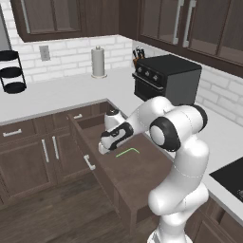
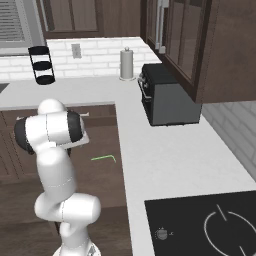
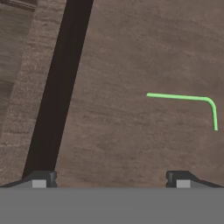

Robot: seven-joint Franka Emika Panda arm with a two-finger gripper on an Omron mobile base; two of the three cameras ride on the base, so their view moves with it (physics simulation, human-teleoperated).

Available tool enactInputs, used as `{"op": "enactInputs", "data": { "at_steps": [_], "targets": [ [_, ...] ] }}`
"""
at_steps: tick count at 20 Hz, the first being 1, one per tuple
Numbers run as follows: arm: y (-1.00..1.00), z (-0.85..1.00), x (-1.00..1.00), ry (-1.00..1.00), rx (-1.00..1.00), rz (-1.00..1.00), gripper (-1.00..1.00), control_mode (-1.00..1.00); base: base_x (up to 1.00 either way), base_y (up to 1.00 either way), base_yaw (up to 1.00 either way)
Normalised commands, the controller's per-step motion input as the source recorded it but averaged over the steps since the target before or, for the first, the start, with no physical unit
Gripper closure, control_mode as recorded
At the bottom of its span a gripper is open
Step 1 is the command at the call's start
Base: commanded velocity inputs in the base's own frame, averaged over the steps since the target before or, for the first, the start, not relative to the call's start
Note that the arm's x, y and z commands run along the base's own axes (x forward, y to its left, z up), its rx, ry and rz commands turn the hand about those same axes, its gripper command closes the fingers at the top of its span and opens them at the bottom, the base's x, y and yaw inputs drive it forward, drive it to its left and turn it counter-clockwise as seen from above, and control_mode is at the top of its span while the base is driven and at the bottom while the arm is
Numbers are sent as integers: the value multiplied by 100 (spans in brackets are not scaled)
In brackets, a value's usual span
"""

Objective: Take a straw from the drawer in front and place it inside the glass cup on the dining counter.

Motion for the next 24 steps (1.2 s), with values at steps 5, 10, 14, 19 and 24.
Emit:
{"op": "enactInputs", "data": {
  "at_steps": [5,10,14,19,24],
  "targets": [
    [0,-51,13,9,9,0,-100,-100,0,0,0],
    [4,-40,-1,1,7,0,-100,-100,0,0,0],
    [32,-29,-13,0,3,0,-100,-100,0,0,0],
    [61,-23,-24,0,0,0,-100,-100,0,0,0],
    [81,-13,-31,0,0,0,-100,-100,0,0,0]
  ]
}}
